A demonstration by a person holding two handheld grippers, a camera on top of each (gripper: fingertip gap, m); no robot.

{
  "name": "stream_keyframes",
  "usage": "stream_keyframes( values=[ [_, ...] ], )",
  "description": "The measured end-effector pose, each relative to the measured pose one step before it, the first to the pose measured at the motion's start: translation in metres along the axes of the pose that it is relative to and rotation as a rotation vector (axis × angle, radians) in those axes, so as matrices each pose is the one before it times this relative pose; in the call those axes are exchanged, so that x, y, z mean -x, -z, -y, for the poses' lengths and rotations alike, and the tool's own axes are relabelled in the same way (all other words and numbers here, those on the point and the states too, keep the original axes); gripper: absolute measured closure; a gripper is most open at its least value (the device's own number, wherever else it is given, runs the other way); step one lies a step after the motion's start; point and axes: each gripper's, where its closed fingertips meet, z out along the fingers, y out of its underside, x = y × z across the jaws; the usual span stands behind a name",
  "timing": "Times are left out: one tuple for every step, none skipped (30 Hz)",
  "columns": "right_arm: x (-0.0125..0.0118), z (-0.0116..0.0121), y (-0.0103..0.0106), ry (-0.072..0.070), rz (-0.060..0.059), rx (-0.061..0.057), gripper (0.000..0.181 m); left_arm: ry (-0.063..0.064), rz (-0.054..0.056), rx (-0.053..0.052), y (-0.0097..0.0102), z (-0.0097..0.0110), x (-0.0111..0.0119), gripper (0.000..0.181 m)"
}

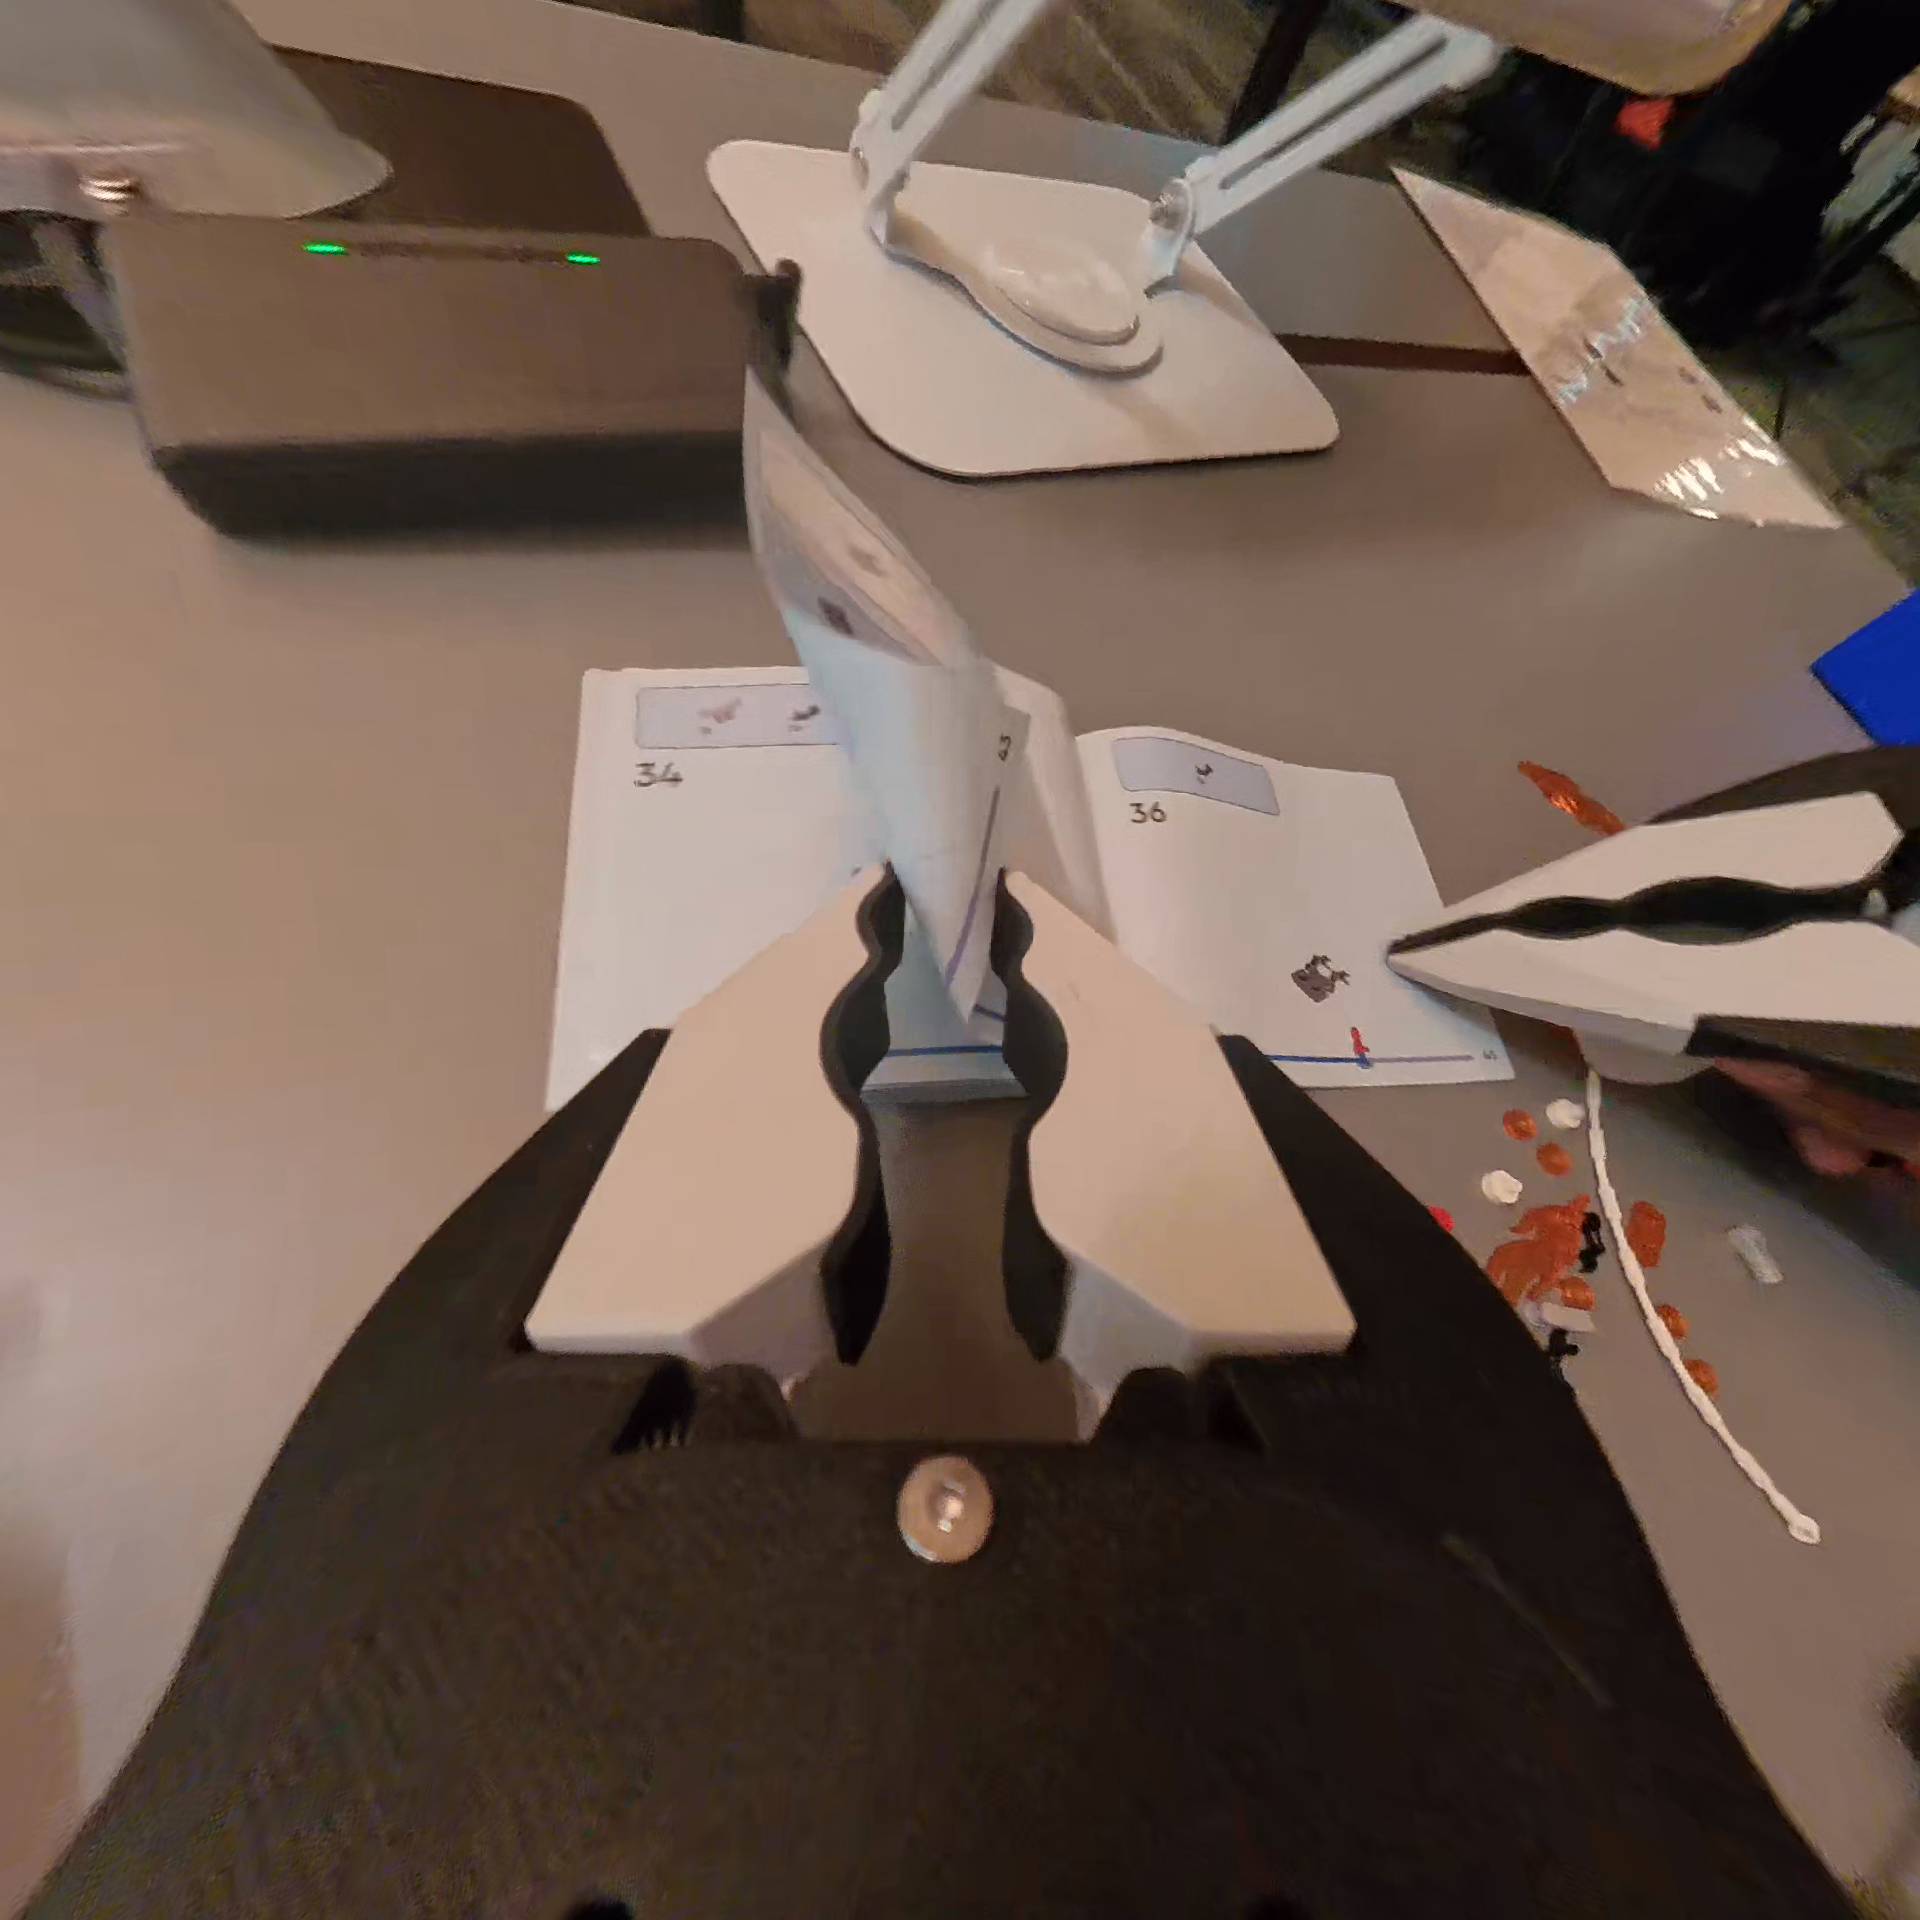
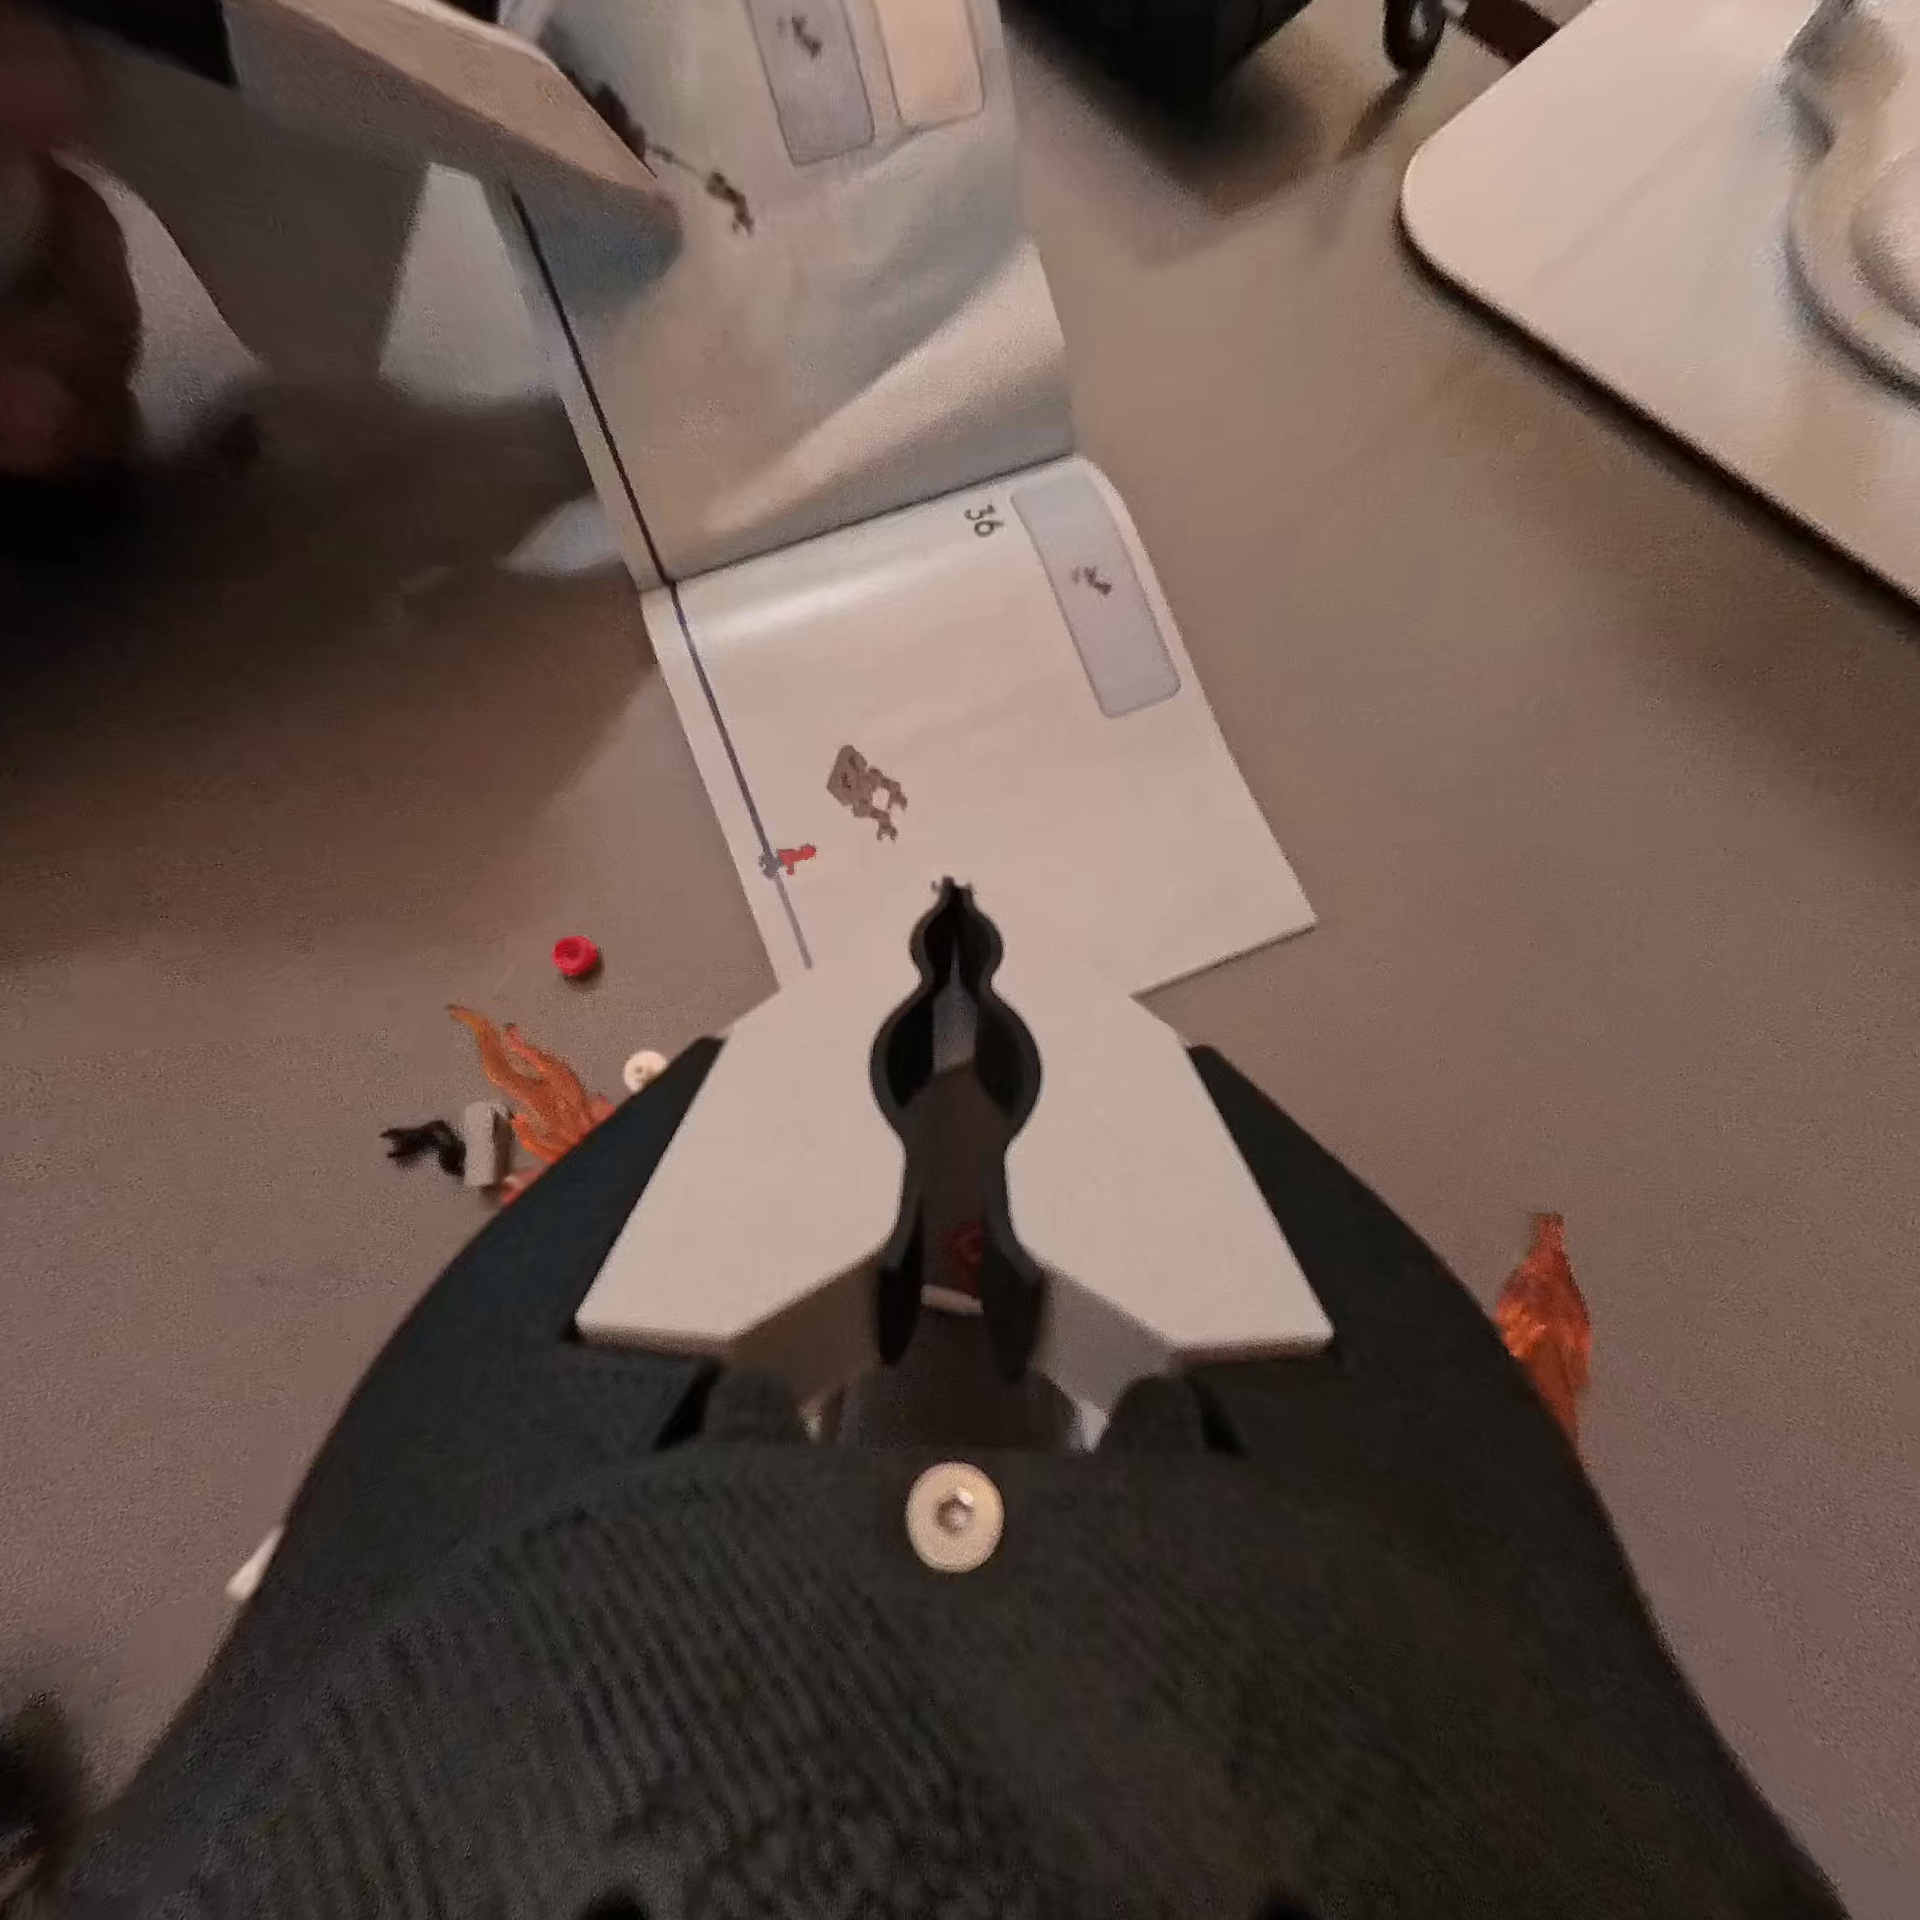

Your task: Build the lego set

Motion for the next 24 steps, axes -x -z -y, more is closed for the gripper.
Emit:
stream_keyframes(
  values=[
    [-0.00140,-0.00058,-0.00001,0.0132,-0.0153,0.0063,0.181,0.0112,0.0242,-0.0056,0.00278,0.00124,0.00735,0.164],
    [-0.00115,-0.00079,0.00025,0.0057,-0.0093,0.0079,0.181,0.0077,0.0354,-0.0076,0.00320,0.00162,0.00901,0.164],
    [-0.00061,-0.00018,0.00046,0.0005,-0.0018,0.0020,0.181,0.0086,0.0378,-0.0104,0.00341,0.00190,0.00960,0.163],
    [-0.00046,-0.00031,0.00029,-0.0023,0.0017,0.0001,0.181,0.0139,0.0407,-0.0132,0.00336,0.00226,0.01008,0.162],
    [-0.00034,-0.00019,0.00022,-0.0037,0.0032,-0.0007,0.181,0.0134,0.0380,-0.0187,0.00339,0.00301,0.00952,0.160],
    [-0.00026,-0.00012,0.00016,-0.0034,0.0031,-0.0007,0.181,0.0089,0.0290,-0.0244,0.00348,0.00400,0.00752,0.157],
    [-0.00033,-0.00012,0.00017,-0.0019,0.0020,-0.0008,0.181,0.0023,0.0133,-0.0315,0.00379,0.00545,0.00389,0.155],
    [-0.00019,-0.00010,0.00011,0.0001,0.0003,-0.0002,0.181,-0.0043,-0.0090,-0.0440,0.00415,0.00752,-0.00127,0.155],
    [-0.00020,-0.00011,0.00017,0.0028,-0.0022,0.0011,0.181,-0.0105,-0.0403,-0.0529,0.00429,0.00891,-0.00799,0.153],
    [-0.00021,-0.00009,0.00008,0.0057,-0.0045,0.0023,0.181,-0.0155,-0.0701,-0.0531,0.00374,0.00887,-0.01452,0.151],
    [-0.00010,-0.00005,0.00006,0.0078,-0.0056,0.0024,0.181,-0.0129,-0.0749,-0.0462,0.00182,0.00782,-0.01712,0.153],
    [0.00003,-0.00003,0.00008,0.0094,-0.0060,0.0022,0.181,-0.0139,-0.0775,-0.0249,-0.00087,0.00410,-0.01857,0.157],
    [-0.00003,-0.00002,-0.00005,0.0103,-0.0061,0.0022,0.181,-0.0167,-0.0718,0.0092,-0.00395,-0.00179,-0.01770,0.162],
    [0.00007,0.00005,-0.00006,0.0108,-0.0058,0.0018,0.181,-0.0162,-0.0416,0.0454,-0.00685,-0.00779,-0.01214,0.163],
    [0.00001,-0.00001,0.00005,0.0117,-0.0049,0.0014,0.181,-0.0202,-0.0012,0.0744,-0.00869,-0.01311,-0.00474,0.162],
    [0.00005,-0.00006,0.00010,0.0110,-0.0035,0.0014,0.181,-0.0319,0.0265,0.0957,-0.00936,-0.01671,0.00056,0.161],
    [0.00013,-0.00017,0.00016,0.0079,-0.0016,0.0017,0.181,-0.0456,0.0464,0.0960,-0.00862,-0.01651,0.00394,0.162],
    [0.00003,-0.00010,0.00017,0.0065,0.0006,0.0018,0.181,-0.0466,0.0571,0.0729,-0.00711,-0.01263,0.00532,0.168],
    [0.00028,-0.00014,0.00015,0.0102,0.0029,0.0011,0.181,-0.0243,0.0226,0.0596,-0.00452,-0.00872,0.00061,0.178],
    [0.00034,-0.00030,0.00034,0.0145,0.0049,0.0007,0.181,-0.0031,-0.0070,0.0354,-0.00220,-0.00510,-0.00243,0.180],
    [0.00038,-0.00054,0.00044,0.0134,0.0053,0.0004,0.181,0.0217,0.0011,0.0180,-0.00051,-0.00276,0.00004,0.181],
    [0.00005,-0.00055,0.00059,0.0061,0.0051,0.0008,0.181,0.0300,0.0008,0.0258,0.00003,-0.00397,0.00112,0.181],
    [-0.00003,-0.00061,0.00047,-0.0009,0.0059,0.0019,0.181,0.0266,0.0066,0.0397,-0.00018,-0.00605,0.00290,0.181],
    [-0.00023,-0.00073,0.00050,-0.0027,0.0057,0.0027,0.181,0.0177,0.0108,0.0336,-0.00046,-0.00552,0.00390,0.180]
  ],
)
